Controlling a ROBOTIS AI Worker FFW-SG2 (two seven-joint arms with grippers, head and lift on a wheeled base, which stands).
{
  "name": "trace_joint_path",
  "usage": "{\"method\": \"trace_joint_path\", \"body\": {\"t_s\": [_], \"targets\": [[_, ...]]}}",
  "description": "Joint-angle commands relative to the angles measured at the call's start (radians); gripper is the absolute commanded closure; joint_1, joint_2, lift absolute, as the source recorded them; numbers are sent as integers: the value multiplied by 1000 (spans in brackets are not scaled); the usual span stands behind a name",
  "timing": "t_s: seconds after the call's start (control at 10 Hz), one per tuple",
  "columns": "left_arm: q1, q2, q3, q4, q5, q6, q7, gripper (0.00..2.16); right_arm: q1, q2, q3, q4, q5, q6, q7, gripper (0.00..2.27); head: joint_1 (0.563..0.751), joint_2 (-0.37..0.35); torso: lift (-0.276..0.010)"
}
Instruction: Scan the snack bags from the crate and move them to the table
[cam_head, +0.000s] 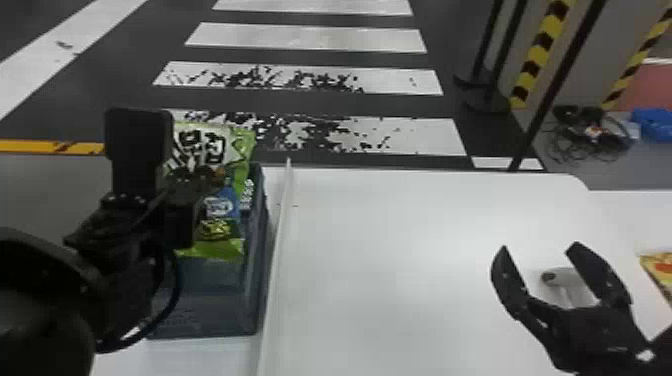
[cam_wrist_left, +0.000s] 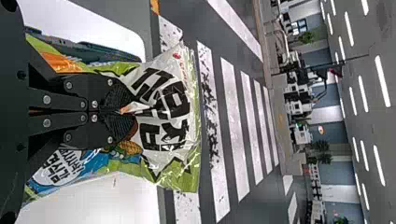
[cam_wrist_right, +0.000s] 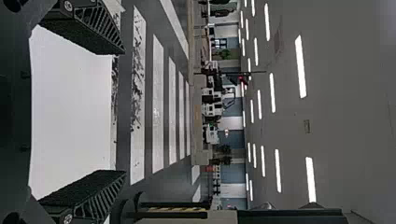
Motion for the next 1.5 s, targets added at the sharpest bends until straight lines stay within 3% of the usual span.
{"method": "trace_joint_path", "body": {"t_s": [0.0, 0.2, 0.5, 0.7, 1.0, 1.2, 1.4], "targets": [[-15, -4, -58, -8, 4, 1, -11, 1892, 5, 3, 0, -2, 5, -3, 0, 76, 695, -36, -95], [-73, -23, -151, 5, 4, 20, -32, 1892, 11, 9, -5, -11, 8, -9, 0, 76, 695, -94, -95], [-177, -78, -286, 112, 12, 23, -63, 1892, 15, 18, -23, -11, 8, -12, -1, 76, 695, -191, -95], [-217, -124, -341, 200, 18, 20, -92, 1892, 22, 20, -29, -11, 8, -25, -1, 76, 695, -255, -95], [-238, -153, -390, 322, 12, 13, -124, 1892, 22, 21, -31, -11, 9, -25, -1, 76, 695, -336, -95], [-240, -162, -417, 414, -10, -45, -153, 1892, 22, 20, -28, -15, 9, -22, -1, 76, 695, -350, -95], [-263, -195, -458, 528, -19, -112, -181, 1892, 23, 21, -20, -17, 11, -19, -1, 76, 695, -350, -95]]}}
